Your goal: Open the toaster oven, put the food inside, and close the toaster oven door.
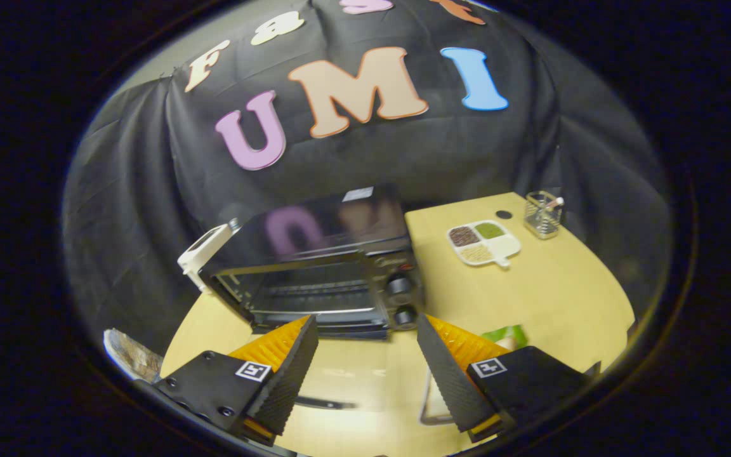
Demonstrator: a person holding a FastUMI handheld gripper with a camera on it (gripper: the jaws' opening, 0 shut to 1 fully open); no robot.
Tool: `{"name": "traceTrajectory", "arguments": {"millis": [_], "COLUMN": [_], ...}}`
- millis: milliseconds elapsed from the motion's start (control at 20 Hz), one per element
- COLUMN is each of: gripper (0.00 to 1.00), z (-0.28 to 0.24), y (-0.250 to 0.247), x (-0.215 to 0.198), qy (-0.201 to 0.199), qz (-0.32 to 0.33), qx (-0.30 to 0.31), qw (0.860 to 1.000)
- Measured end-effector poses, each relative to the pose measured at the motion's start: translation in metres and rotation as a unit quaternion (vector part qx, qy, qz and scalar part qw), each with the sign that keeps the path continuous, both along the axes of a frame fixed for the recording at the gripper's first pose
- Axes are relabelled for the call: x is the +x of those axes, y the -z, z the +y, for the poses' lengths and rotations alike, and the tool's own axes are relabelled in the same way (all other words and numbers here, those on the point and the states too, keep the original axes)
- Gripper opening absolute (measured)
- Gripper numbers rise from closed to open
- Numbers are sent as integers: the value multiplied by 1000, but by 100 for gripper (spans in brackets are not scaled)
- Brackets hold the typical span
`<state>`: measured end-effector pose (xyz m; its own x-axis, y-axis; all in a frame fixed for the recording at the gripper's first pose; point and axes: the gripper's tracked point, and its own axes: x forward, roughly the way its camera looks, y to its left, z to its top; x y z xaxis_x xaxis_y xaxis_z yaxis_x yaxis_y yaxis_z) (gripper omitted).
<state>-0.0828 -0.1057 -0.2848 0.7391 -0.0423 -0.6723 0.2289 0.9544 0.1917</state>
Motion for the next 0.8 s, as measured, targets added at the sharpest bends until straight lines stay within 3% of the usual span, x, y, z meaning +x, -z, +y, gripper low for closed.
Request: {"name": "traceTrajectory", "arguments": {"millis": [350,800], "gripper": [98,98], "z": [-83,-91], "y": [15,79], "x": [-38,-85], "qy": [77,104], "qz": [26,107], "qx": [-15,27], "qw": [997,988]}}
